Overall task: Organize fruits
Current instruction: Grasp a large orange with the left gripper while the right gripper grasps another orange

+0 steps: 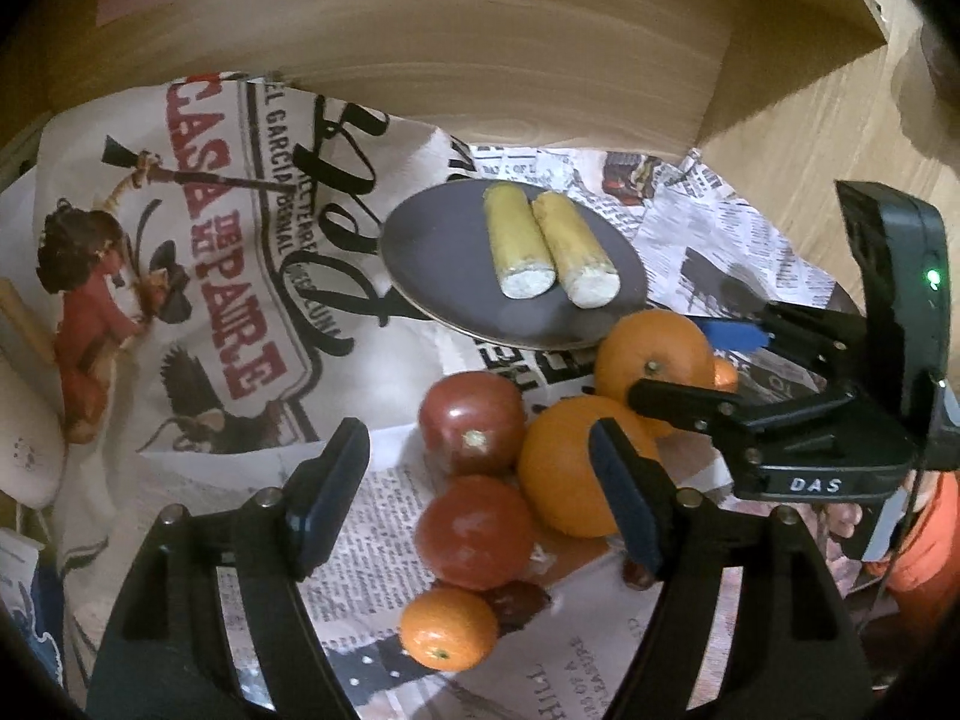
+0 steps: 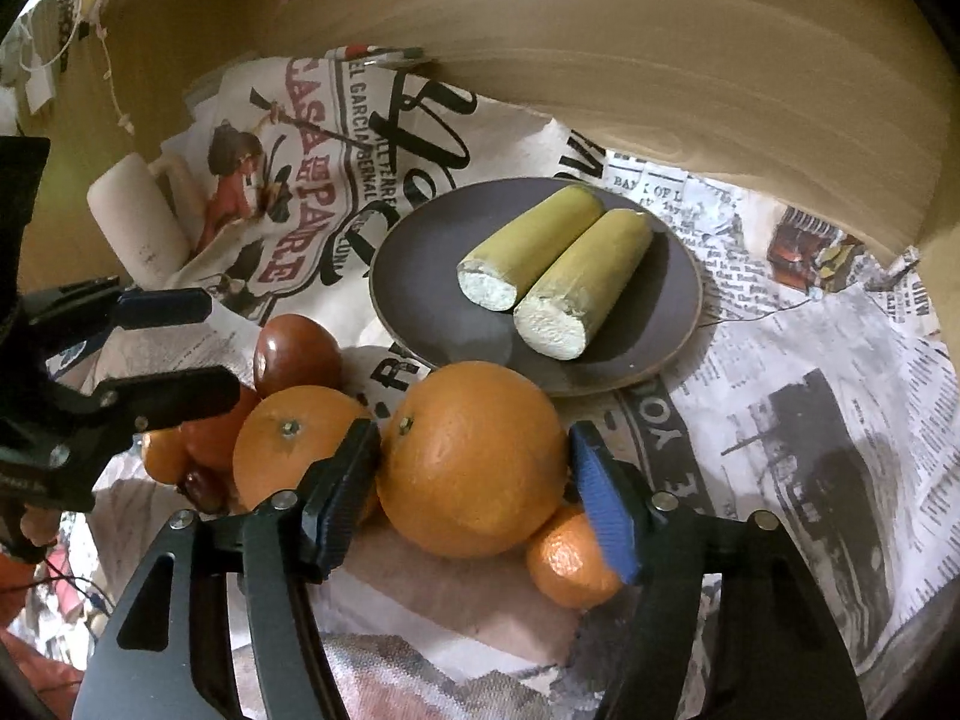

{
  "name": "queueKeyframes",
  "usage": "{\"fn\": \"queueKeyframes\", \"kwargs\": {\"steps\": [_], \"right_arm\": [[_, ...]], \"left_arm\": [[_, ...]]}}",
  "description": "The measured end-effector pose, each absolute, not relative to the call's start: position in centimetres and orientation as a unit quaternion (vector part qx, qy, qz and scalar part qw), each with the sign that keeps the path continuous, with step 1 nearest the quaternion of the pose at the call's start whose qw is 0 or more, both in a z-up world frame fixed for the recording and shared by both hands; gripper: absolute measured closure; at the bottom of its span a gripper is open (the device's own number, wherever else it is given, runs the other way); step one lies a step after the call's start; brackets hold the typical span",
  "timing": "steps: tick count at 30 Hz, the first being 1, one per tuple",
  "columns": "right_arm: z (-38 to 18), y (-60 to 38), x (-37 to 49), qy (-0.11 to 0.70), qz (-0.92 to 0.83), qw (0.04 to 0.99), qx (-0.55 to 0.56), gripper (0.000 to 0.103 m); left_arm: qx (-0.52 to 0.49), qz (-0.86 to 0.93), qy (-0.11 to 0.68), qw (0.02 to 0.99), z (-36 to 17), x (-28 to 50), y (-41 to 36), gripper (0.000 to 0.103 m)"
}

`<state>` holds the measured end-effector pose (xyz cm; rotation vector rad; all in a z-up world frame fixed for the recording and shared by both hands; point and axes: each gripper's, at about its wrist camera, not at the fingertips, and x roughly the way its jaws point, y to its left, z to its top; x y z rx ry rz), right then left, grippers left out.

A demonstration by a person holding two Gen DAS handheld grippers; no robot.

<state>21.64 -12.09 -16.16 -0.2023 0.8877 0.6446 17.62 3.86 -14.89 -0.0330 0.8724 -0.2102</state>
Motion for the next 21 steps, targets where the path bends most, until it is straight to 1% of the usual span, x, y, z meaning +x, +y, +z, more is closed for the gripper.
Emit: {"fn": "queueKeyframes", "kwargs": {"steps": [9, 15, 17, 18, 21], "right_arm": [[-15.7, -12.5, 20.9, 0.415, 0.3, 0.854, -0.089, 0.043], [-13.4, -14.4, 19.6, 0.385, 0.296, 0.872, -0.066, 0.043], [-12.7, -15.1, 19.3, 0.375, 0.287, 0.879, -0.059, 0.043], [-12.4, -15.3, 19.2, 0.372, 0.285, 0.882, -0.057, 0.043], [-11.7, -16.3, 18.6, 0.362, 0.279, 0.888, -0.051, 0.043]], "left_arm": [[-0.004, -0.126, 0.417, 0.9, -14.7, 16.8, 1.7, 0.027], [-0.001, -0.14, 0.421, 0.896, -15.0, 16.6, 0.3, 0.027], [0.002, -0.144, 0.425, 0.894, -15.3, 16.6, -0.2, 0.03], [0.006, -0.144, 0.425, 0.894, -15.5, 16.6, -0.5, 0.033], [0.019, -0.143, 0.428, 0.892, -15.9, 16.7, -1.3, 0.035]]}}
